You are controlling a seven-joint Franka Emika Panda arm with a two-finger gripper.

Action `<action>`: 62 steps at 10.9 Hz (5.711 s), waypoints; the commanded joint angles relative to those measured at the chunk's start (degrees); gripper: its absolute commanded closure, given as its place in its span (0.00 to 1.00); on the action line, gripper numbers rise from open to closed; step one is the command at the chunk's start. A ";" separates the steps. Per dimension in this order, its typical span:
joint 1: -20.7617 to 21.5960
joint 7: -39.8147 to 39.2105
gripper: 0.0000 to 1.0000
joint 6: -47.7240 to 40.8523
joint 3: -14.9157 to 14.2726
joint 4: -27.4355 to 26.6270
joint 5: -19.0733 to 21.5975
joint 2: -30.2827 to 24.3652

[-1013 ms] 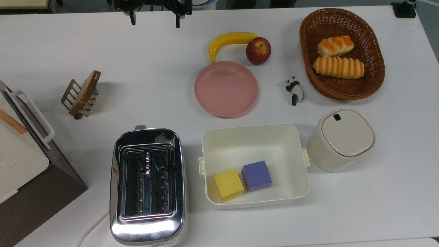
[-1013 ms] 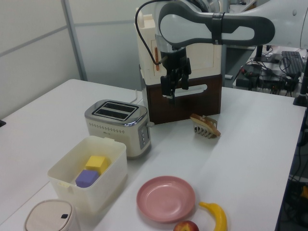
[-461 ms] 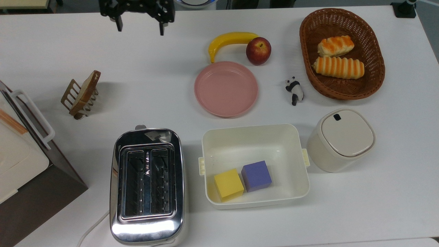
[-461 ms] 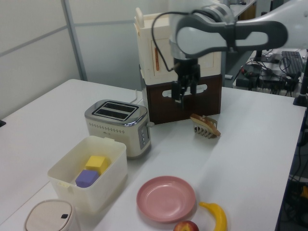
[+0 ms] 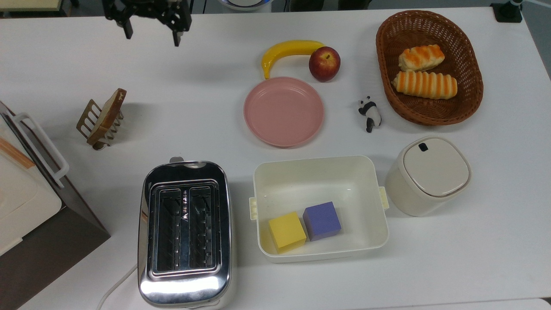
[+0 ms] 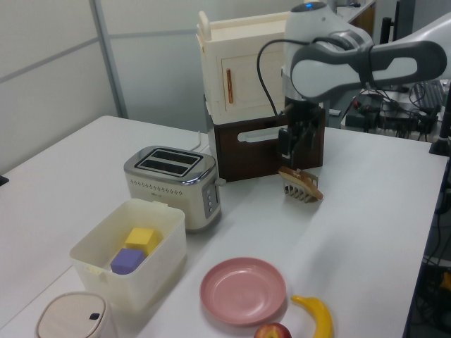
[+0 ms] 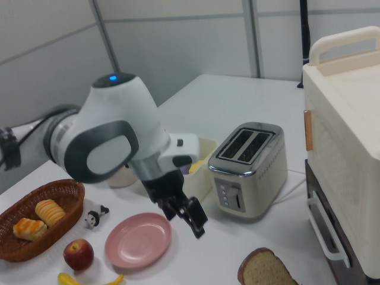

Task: Put the bread in the toaster
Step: 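Move the open gripper over the slice of bread in the metal rack, then lower the gripper and close it on the bread slice's crust, then lift the bread slice out of the rack toward the toaster, then position the slice upright above a toaster slot and lower it in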

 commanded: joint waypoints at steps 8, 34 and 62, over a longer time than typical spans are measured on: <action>-8.07 -1.12 0.14 16.37 0.12 -5.24 -8.60 10.72; -1.84 -6.48 1.00 15.76 0.65 17.16 4.13 11.26; 6.52 -8.94 1.00 21.30 1.70 26.31 11.62 22.86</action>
